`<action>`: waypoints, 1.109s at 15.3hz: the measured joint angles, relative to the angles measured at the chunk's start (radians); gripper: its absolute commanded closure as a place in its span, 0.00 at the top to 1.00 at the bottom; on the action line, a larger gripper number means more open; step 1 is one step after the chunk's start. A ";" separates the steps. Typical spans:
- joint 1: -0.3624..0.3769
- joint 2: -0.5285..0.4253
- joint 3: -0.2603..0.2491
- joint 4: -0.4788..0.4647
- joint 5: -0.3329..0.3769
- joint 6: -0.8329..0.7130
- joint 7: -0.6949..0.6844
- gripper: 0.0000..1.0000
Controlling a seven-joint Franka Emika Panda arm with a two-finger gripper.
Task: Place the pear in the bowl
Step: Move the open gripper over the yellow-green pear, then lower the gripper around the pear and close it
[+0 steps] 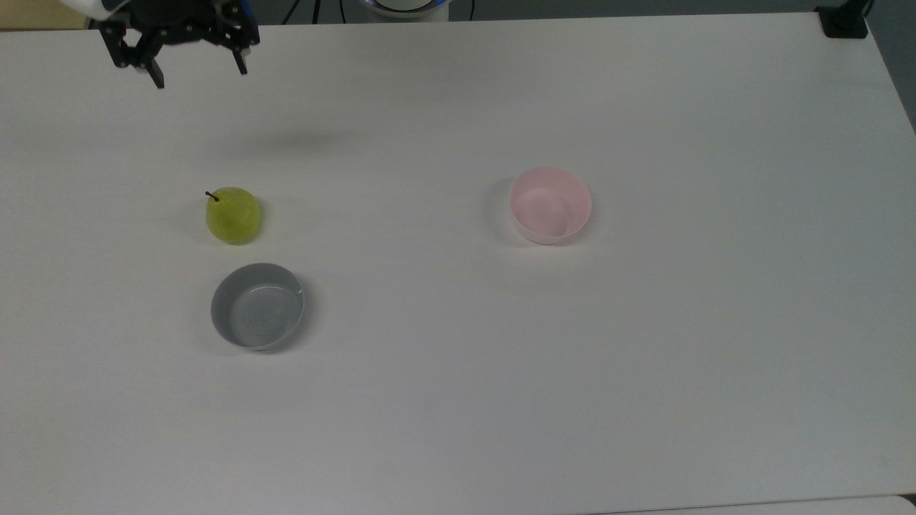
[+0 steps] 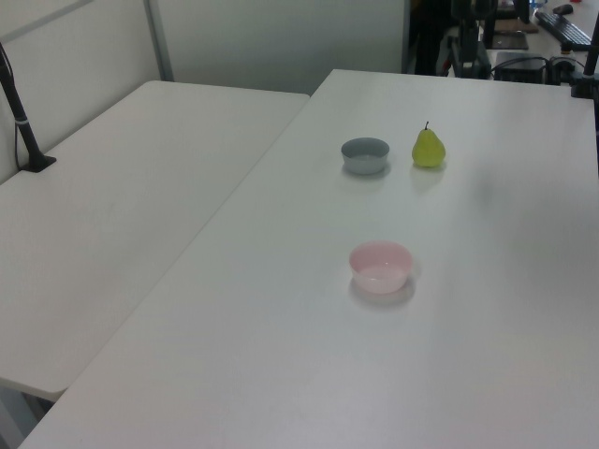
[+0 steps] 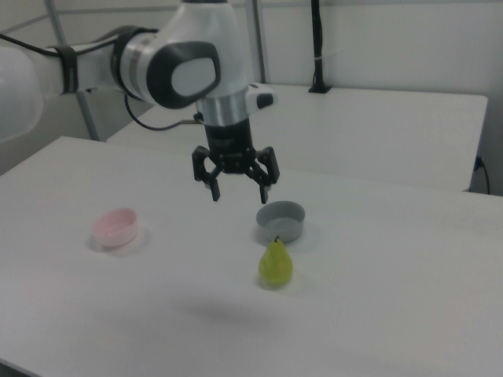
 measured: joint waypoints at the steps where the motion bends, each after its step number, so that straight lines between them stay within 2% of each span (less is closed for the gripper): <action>1: -0.003 0.018 0.000 -0.007 0.000 0.024 -0.001 1.00; 7: -0.019 0.127 0.000 -0.038 0.000 0.163 -0.001 1.00; 13: -0.027 0.200 0.000 -0.051 0.001 0.238 -0.001 1.00; 17: -0.026 0.241 0.001 -0.062 0.025 0.325 0.031 1.00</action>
